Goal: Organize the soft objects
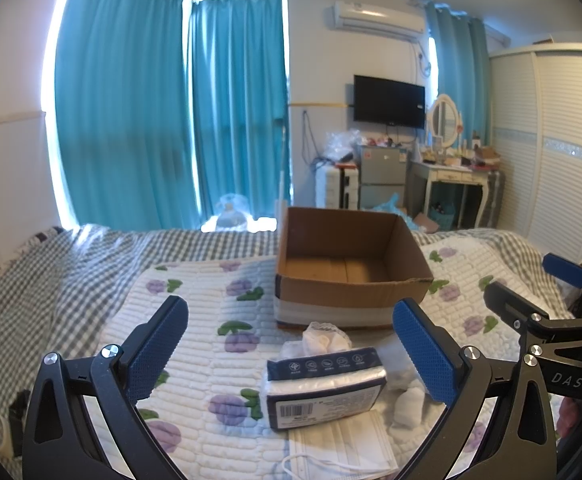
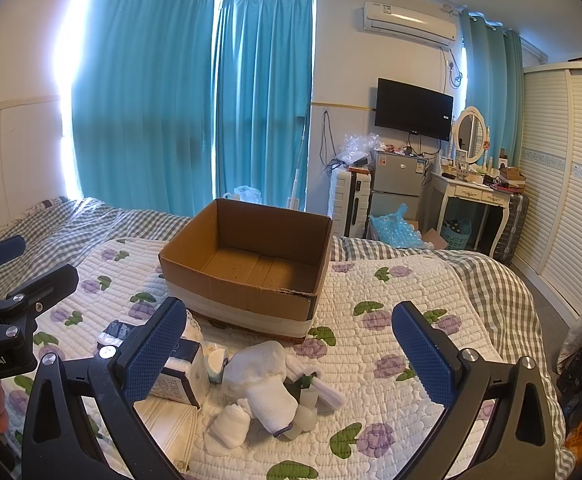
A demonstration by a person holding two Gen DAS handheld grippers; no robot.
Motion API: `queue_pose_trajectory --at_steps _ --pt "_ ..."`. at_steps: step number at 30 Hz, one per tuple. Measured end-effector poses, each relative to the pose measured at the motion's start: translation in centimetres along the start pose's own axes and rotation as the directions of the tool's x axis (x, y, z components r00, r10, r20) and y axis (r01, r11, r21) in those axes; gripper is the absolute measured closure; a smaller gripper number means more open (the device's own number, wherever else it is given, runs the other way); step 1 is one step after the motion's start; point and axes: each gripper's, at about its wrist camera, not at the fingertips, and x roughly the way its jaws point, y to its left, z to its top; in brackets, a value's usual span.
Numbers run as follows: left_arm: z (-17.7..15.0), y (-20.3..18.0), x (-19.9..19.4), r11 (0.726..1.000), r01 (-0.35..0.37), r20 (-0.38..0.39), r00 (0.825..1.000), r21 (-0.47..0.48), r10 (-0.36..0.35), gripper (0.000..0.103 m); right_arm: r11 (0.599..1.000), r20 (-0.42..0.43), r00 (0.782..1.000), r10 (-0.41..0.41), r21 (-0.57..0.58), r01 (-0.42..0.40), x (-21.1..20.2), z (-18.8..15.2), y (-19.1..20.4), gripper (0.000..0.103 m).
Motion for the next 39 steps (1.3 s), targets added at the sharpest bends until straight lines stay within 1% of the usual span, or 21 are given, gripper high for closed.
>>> queue_pose_trajectory --at_steps 5,10,16,21,24,28,29,31,33,34,35,36,39 --pt "-0.3 -0.1 0.0 1.000 -0.004 0.001 1.000 0.002 0.004 0.000 1.000 -0.001 1.000 0.000 0.000 0.000 0.0 0.0 0.0 0.000" --pt "0.1 -0.1 -0.6 1.000 -0.008 0.012 1.000 -0.008 0.008 0.000 1.000 0.008 1.000 -0.003 -0.003 0.003 -0.2 0.0 0.1 0.000" --pt "1.5 -0.5 -2.2 1.000 -0.007 0.042 0.999 -0.029 0.008 0.000 1.000 0.044 0.999 -0.004 -0.020 0.005 -2.5 0.7 0.2 0.000" --pt "2.2 -0.9 -4.0 0.999 0.005 0.064 0.998 -0.035 -0.003 0.000 0.999 0.044 0.999 -0.009 -0.035 0.011 -4.3 1.2 -0.5 0.000" --pt "1.7 -1.3 -3.3 1.000 0.014 0.015 1.000 -0.027 -0.014 0.000 0.999 0.015 1.000 -0.010 -0.033 0.010 -4.5 0.7 -1.0 0.000" --pt "-0.9 -1.8 -0.9 0.999 0.027 -0.095 0.995 -0.020 -0.029 0.000 1.000 -0.062 0.998 -0.005 -0.010 0.005 -3.1 -1.4 -1.9 0.000" --pt "-2.0 -2.1 0.4 0.999 0.029 -0.142 0.989 -0.013 -0.031 0.000 1.000 -0.082 0.997 -0.006 -0.006 0.006 -2.6 -2.0 -2.1 0.000" --pt "-3.5 -2.4 1.9 0.999 0.032 -0.197 0.980 -0.004 -0.032 0.000 1.000 -0.111 0.994 -0.014 -0.001 0.014 -1.7 -2.8 -2.3 0.000" --pt "-5.5 -2.9 3.8 0.999 0.035 -0.263 0.964 0.003 -0.033 0.001 1.000 -0.137 0.990 -0.017 0.005 0.018 -0.8 -3.4 -2.5 0.000" --pt "-6.5 -3.1 4.9 0.999 0.036 -0.297 0.954 0.005 -0.033 0.008 1.000 -0.150 0.989 -0.012 0.009 0.014 -0.4 -3.7 -2.5 0.000" --pt "-7.7 -3.3 6.1 0.999 0.036 -0.340 0.940 0.004 -0.033 0.011 1.000 -0.157 0.988 -0.010 0.009 0.011 -0.1 -3.9 -2.5 0.000" --pt "-8.4 -3.5 6.6 0.999 0.038 -0.358 0.933 0.005 -0.033 0.012 1.000 -0.163 0.987 -0.008 0.008 0.010 0.2 -4.1 -2.5 0.000" --pt "-10.8 -4.1 8.5 0.997 0.080 -0.440 0.895 0.001 -0.072 0.013 1.000 -0.187 0.982 -0.011 -0.002 0.011 1.4 -4.8 -2.3 0.000"
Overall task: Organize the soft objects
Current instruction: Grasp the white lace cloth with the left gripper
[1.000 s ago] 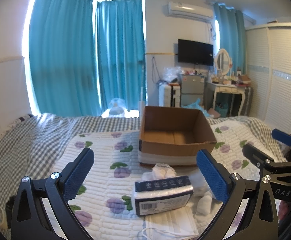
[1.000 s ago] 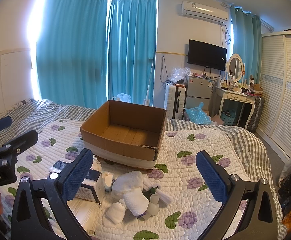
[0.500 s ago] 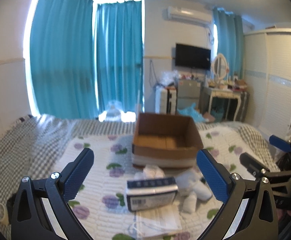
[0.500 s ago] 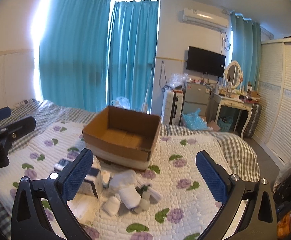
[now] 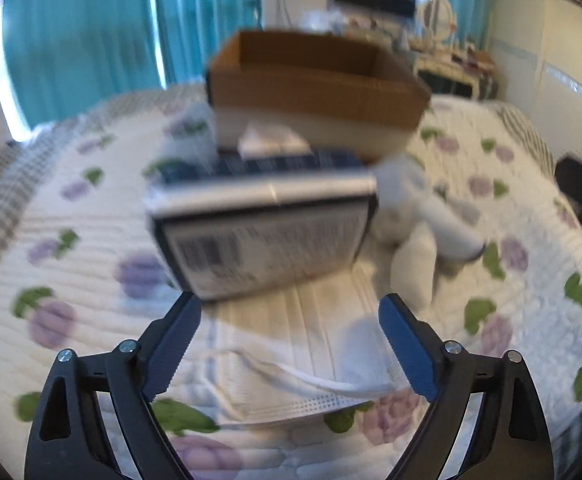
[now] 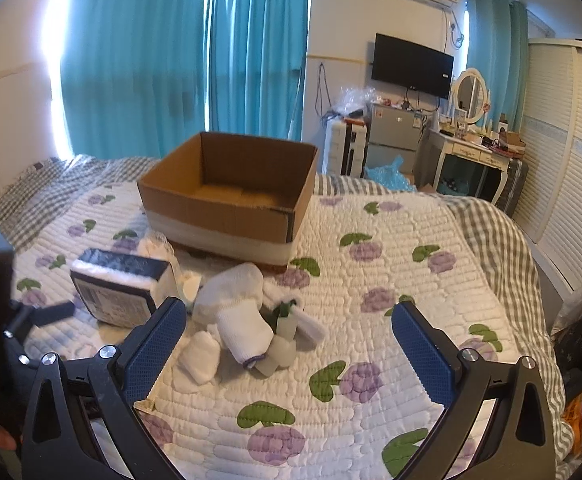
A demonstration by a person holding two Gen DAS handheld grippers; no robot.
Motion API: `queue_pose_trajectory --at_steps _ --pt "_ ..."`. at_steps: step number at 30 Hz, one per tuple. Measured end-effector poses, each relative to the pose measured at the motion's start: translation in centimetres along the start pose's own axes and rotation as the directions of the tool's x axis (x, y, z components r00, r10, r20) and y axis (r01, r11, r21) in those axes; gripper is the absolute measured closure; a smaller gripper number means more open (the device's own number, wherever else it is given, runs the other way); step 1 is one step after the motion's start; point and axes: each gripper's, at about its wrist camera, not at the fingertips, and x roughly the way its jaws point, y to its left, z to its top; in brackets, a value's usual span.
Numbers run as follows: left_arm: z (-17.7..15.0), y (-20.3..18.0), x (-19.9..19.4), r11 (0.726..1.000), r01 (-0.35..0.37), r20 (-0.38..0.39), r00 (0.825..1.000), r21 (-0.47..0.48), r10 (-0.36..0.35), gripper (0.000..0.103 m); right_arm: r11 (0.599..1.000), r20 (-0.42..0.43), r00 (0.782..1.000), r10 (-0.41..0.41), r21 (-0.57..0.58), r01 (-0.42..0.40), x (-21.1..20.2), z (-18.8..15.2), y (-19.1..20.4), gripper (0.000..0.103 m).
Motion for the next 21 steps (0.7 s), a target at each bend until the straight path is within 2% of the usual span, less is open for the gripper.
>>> queue_pose_trajectory --at_steps 2,5,10,12,14,15,16,17,18,21 --pt "-0.8 -0.2 1.0 1.000 0.017 -0.031 0.999 0.003 -0.017 0.018 1.000 -0.020 1.000 0.003 0.002 -0.003 0.9 -0.3 0.0 0.000" --pt "-1.4 -0.6 2.5 0.999 0.023 -0.088 0.996 0.022 -0.021 0.018 1.000 -0.039 0.999 0.003 0.008 -0.003 1.8 -0.5 0.2 0.000" --pt "-1.9 -0.9 2.9 0.999 0.023 -0.085 0.996 0.048 -0.019 0.019 1.000 -0.065 0.998 0.007 -0.003 -0.007 2.5 -0.7 0.9 0.000" --pt "-2.1 -0.9 2.9 0.998 0.026 -0.083 0.996 0.058 -0.021 0.029 1.000 -0.073 0.997 0.008 -0.007 -0.008 2.6 -0.8 1.1 0.000" --pt "-2.1 -1.3 2.9 0.996 0.020 -0.082 0.997 0.083 -0.013 0.050 1.000 -0.086 0.996 0.010 -0.006 -0.010 2.9 -1.0 1.3 0.000" --pt "-2.1 -1.4 2.9 0.995 0.018 -0.081 0.997 0.096 -0.010 0.056 1.000 -0.095 0.995 0.008 -0.007 -0.009 3.0 -1.0 1.4 0.000" --pt "-2.3 -1.5 2.7 0.994 0.014 -0.077 0.997 0.109 -0.005 0.069 1.000 -0.098 0.995 0.007 -0.009 -0.008 3.1 -1.2 1.6 0.000" --pt "-2.4 -1.6 2.6 0.993 0.009 -0.073 0.997 0.121 -0.001 0.087 1.000 -0.104 0.995 0.005 -0.012 -0.007 3.1 -1.2 1.7 0.000" --pt "-2.3 -1.7 2.6 0.992 0.004 -0.069 0.998 0.128 0.005 0.091 1.000 -0.106 0.994 0.004 -0.015 -0.006 3.1 -1.3 1.8 0.000" --pt "-2.1 -1.1 2.1 0.994 0.020 -0.069 0.998 0.111 -0.012 0.096 1.000 -0.114 0.994 0.001 -0.028 -0.004 3.1 -1.4 2.3 0.000"
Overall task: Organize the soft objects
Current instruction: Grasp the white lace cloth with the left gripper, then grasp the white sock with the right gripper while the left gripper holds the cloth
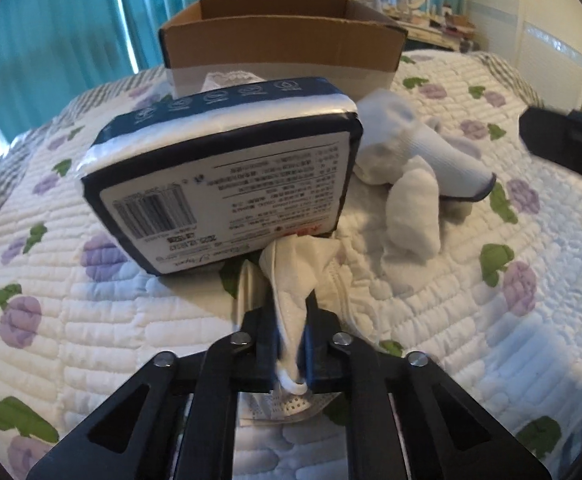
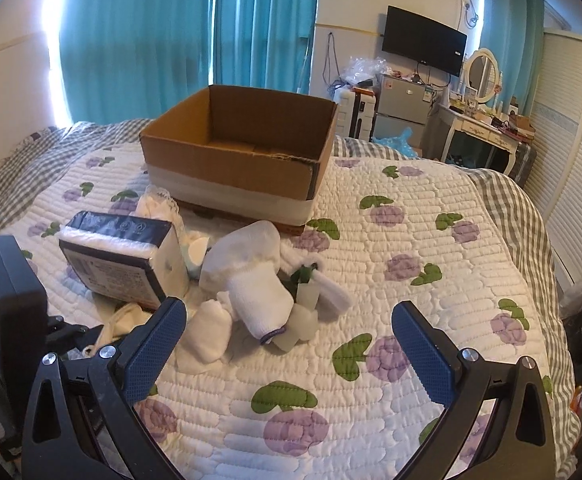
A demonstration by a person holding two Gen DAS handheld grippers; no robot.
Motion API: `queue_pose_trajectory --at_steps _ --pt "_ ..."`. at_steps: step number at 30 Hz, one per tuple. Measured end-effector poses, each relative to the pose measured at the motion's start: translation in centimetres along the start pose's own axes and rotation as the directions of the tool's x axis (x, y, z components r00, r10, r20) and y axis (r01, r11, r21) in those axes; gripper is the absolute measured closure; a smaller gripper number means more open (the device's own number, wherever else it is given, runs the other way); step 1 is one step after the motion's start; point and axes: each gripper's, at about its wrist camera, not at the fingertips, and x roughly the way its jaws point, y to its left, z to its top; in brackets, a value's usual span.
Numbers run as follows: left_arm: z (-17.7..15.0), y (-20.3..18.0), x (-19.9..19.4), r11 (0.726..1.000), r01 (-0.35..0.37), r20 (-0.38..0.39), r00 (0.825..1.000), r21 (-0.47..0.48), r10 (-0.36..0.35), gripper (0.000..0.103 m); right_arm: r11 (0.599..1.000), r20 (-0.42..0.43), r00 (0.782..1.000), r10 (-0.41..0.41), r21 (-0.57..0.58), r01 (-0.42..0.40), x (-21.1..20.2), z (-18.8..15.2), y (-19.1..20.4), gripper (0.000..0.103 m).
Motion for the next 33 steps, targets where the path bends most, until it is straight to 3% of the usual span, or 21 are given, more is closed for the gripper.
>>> queue_pose_trajectory --at_steps 7,13,16,18,21,23,25,33 --pt "0.7 2.1 -2.9 0.998 -0.002 0.053 0.999 -0.059 0.005 0.097 0.999 -0.039 0.999 0.025 -0.023 -0.026 0.4 -0.6 1.4 0.000" --pt "1.2 5.2 -4.4 0.992 -0.027 0.092 0.995 -0.125 0.038 0.097 0.994 -0.133 0.985 0.106 -0.022 -0.110 3.0 -1.4 3.5 0.001" --pt "1.0 6.3 -4.4 0.989 -0.007 0.093 0.995 -0.148 0.021 0.097 0.989 -0.184 0.972 0.146 0.011 -0.146 5.0 -1.7 3.9 0.014" --pt "1.0 6.5 -4.2 0.989 -0.007 0.082 0.996 -0.150 0.020 0.097 0.986 -0.222 0.961 0.166 0.048 -0.159 6.8 -1.8 4.0 0.018" --pt "0.9 6.5 -4.0 0.989 0.000 0.080 0.997 -0.145 0.011 0.097 0.989 -0.262 0.954 0.144 0.055 -0.135 9.0 -2.1 4.1 0.033" --pt "0.9 6.5 -4.3 0.990 0.004 0.087 0.996 -0.140 0.009 0.097 0.988 -0.271 0.950 0.153 0.059 -0.142 9.2 -2.3 4.1 0.052" --pt "1.0 6.5 -4.6 0.990 0.007 0.093 0.996 -0.140 0.006 0.097 0.986 -0.259 0.951 0.166 0.057 -0.157 8.6 -2.3 4.0 0.063" --pt "1.1 5.6 -7.0 0.992 0.009 0.122 0.992 -0.129 0.007 0.097 0.973 -0.206 0.951 0.230 0.049 -0.225 4.1 -2.1 3.5 0.069"
